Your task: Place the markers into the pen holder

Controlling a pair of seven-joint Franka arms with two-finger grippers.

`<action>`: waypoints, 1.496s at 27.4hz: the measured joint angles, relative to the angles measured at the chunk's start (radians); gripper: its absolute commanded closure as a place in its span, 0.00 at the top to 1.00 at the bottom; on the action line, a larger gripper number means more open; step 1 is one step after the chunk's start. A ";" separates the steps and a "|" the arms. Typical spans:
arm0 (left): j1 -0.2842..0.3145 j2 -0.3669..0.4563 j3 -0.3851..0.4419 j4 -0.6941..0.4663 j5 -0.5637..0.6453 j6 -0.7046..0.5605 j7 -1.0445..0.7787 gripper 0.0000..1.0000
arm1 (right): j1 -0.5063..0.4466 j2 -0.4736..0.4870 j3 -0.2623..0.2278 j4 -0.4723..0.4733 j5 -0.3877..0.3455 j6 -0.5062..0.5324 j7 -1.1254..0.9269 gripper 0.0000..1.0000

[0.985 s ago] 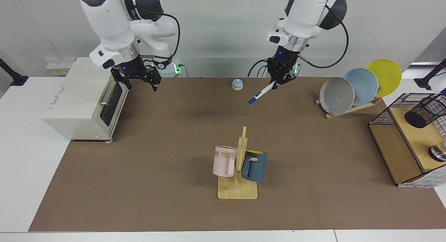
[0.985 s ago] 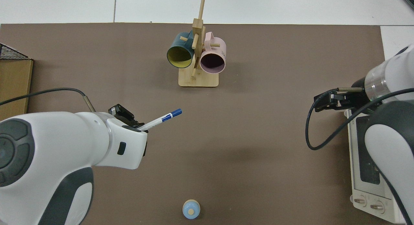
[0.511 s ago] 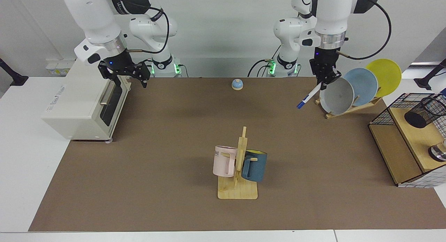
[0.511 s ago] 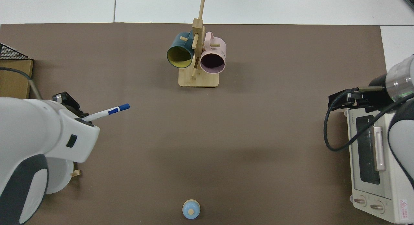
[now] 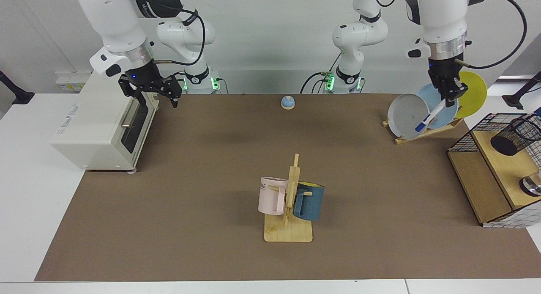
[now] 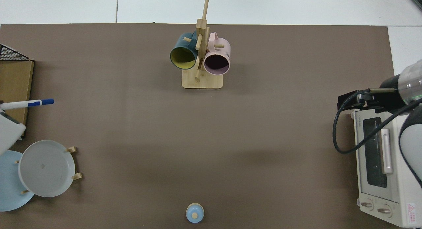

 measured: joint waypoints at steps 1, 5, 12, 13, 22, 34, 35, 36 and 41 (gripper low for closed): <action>0.018 0.005 0.000 0.006 0.002 0.017 0.031 0.00 | 0.000 0.000 0.000 0.000 0.000 0.000 0.000 1.00; 0.077 0.026 0.003 0.026 0.017 0.087 0.144 0.00 | 0.000 0.000 0.000 0.000 0.000 0.001 0.000 1.00; 0.142 0.056 0.003 0.052 0.046 0.180 0.307 0.00 | 0.000 0.000 0.000 -0.001 0.000 0.002 0.000 1.00; 0.148 0.059 0.003 0.056 0.054 0.191 0.327 0.00 | 0.000 -0.001 0.000 -0.001 0.000 0.002 0.000 1.00; 0.238 0.093 0.002 0.113 0.073 0.240 0.484 0.00 | 0.000 -0.001 0.000 -0.001 0.000 0.003 0.000 1.00; 0.357 0.129 0.007 0.159 0.073 0.255 0.589 0.00 | 0.000 -0.001 0.000 -0.001 0.000 0.003 0.000 1.00; 0.365 0.129 0.008 0.160 0.073 0.255 0.590 0.00 | 0.000 -0.001 0.000 -0.002 0.000 0.003 0.000 1.00; 0.372 0.130 0.009 0.162 0.074 0.255 0.591 0.00 | 0.000 -0.001 0.000 -0.002 0.000 0.003 0.000 1.00; 0.401 0.130 0.012 0.166 0.074 0.258 0.628 0.00 | 0.000 -0.001 0.000 -0.002 0.000 0.003 0.000 1.00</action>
